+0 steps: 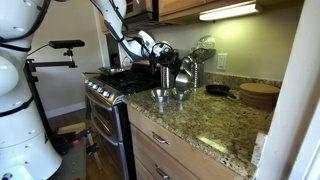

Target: Pour the contents of the right bowl into the middle bowl

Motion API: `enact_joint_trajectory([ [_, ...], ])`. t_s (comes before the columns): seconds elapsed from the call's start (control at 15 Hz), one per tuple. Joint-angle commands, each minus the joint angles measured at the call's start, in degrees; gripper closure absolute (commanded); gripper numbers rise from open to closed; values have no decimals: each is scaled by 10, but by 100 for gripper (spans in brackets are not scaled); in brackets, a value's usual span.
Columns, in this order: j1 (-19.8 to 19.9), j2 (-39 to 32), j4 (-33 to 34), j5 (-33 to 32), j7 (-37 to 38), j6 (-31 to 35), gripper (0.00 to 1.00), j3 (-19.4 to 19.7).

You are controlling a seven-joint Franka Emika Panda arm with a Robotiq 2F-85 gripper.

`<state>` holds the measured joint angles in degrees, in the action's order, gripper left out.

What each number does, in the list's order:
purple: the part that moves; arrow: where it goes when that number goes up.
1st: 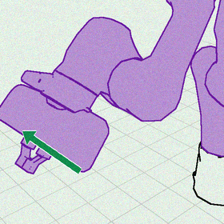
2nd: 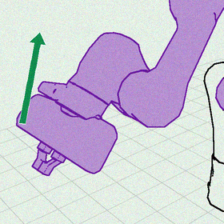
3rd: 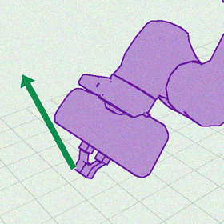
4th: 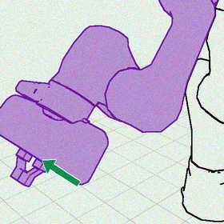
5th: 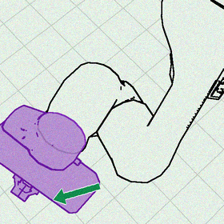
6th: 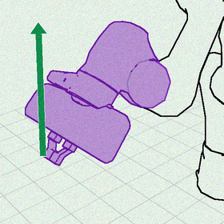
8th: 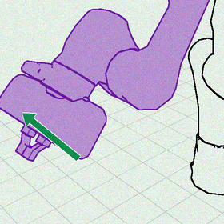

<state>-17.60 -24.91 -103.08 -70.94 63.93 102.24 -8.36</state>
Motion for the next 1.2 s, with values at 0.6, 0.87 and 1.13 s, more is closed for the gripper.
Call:
enact_joint_trajectory([
  [0.6, 91, 78, -40, 177, 22, 10, 92, 32],
  [0.87, 126, 105, -74, 275, 17, 40, 92, 53],
  [1.13, 145, 126, -113, 340, 20, 76, 92, 80],
])
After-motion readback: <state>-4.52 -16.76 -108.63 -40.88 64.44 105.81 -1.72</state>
